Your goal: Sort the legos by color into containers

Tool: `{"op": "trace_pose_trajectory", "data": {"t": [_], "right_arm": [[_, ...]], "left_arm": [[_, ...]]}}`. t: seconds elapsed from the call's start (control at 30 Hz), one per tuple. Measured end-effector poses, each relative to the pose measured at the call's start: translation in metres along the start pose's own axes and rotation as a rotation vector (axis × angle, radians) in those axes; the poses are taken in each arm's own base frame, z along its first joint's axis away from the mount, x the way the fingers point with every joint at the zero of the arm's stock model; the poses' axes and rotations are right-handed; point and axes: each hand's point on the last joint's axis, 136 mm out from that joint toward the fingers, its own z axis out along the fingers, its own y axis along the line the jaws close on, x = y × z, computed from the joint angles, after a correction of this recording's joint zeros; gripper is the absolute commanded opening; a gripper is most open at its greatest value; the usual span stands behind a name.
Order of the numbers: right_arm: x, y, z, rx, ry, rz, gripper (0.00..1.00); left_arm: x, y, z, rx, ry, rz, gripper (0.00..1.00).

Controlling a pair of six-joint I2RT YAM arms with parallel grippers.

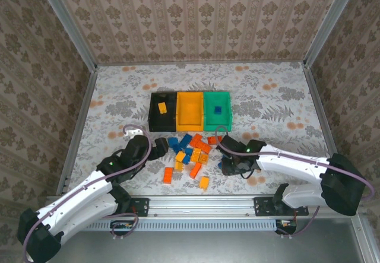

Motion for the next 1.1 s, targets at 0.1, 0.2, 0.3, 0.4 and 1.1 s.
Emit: {"op": "trace_pose_trajectory", "data": {"t": [0.1, 0.2, 0.3, 0.4, 1.1], "right_arm": [[-0.044, 0.030, -0.024, -0.068, -0.094, -0.014, 0.26], [-0.100, 0.062, -0.035, -0.105, -0.180, -0.026, 0.27], [-0.154, 0.088, -0.031, -0.109, -0.246, -0.036, 0.27], [-0.201, 0.100, -0.015, -0.082, -0.287, -0.033, 0.27], [-0.225, 0.067, -0.021, 0.022, -0.346, -0.017, 0.75]], "left_arm": [[0.000, 0.000, 0.000, -0.001, -0.001, -0.001, 1.00], [0.000, 0.000, 0.000, -0.001, 0.000, -0.002, 1.00], [0.000, 0.002, 0.001, -0.006, 0.002, -0.007, 1.00], [0.001, 0.003, 0.001, -0.010, 0.005, -0.009, 1.00], [0.002, 0.002, 0.002, -0.001, 0.020, -0.019, 1.00]]}}
